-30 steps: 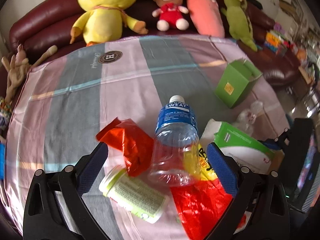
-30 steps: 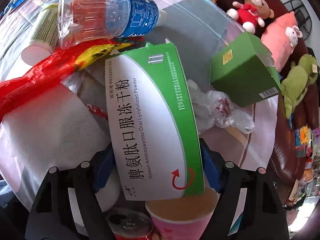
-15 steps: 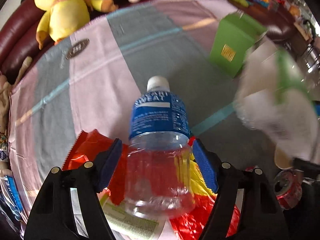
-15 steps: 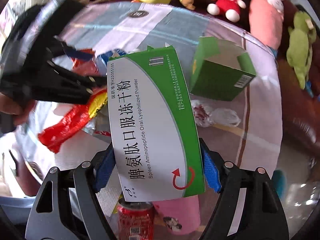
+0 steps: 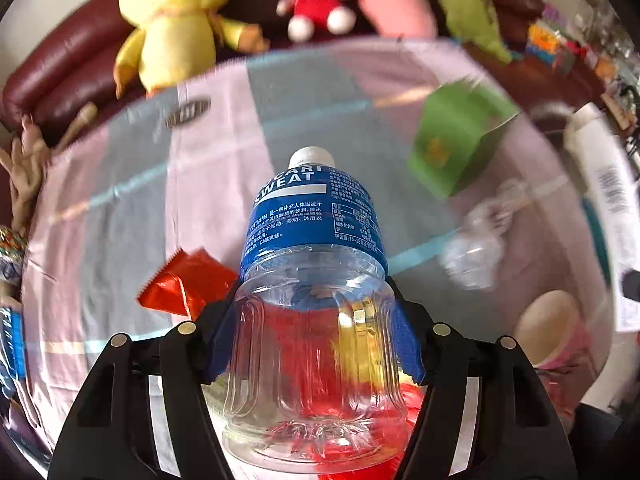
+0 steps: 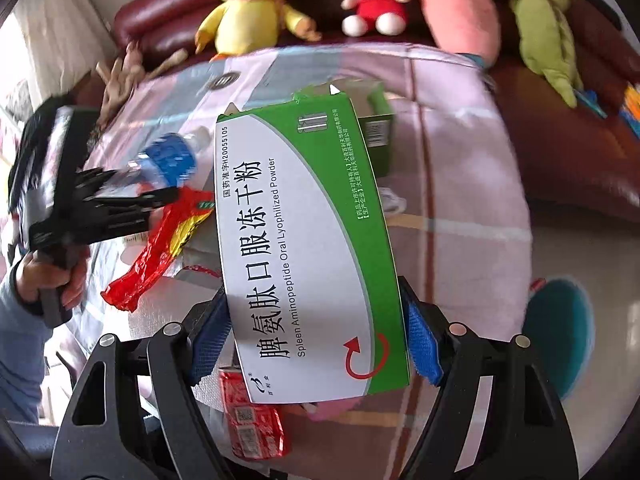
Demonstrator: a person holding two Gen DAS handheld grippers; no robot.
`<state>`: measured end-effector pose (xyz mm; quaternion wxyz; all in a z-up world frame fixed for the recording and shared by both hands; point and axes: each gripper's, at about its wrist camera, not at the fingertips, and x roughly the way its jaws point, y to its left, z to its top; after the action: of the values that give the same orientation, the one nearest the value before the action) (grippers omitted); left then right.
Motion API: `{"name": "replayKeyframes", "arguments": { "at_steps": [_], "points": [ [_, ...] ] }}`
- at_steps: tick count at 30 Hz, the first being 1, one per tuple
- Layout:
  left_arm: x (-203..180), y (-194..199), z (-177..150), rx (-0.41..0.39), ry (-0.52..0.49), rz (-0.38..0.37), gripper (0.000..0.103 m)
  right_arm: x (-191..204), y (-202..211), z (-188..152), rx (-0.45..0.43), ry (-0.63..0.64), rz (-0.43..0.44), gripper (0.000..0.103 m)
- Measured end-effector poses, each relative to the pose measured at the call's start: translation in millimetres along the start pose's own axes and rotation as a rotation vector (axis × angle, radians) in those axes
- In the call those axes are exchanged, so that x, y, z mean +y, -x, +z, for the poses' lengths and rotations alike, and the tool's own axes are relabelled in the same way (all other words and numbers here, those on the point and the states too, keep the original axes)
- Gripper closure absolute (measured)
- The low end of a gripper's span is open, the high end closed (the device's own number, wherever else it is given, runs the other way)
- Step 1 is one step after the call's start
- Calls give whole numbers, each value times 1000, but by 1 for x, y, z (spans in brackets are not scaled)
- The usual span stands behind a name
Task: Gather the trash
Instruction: 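Carry bottle and box to the teal bucket and open both tools to drop them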
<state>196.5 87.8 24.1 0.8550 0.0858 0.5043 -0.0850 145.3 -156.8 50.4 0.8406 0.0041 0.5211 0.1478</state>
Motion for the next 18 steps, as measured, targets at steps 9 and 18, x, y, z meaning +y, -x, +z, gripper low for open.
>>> {"name": "replayKeyframes", "arguments": {
  "at_steps": [9,18],
  "points": [
    [-94,70,6,-108,-90,-157,37,-75,41,-37,-69,-180,-1,30],
    [-260,54,14,-63,-271,-357,37,-213,80,-113,-100,-484,-107,30]
  ]
}}
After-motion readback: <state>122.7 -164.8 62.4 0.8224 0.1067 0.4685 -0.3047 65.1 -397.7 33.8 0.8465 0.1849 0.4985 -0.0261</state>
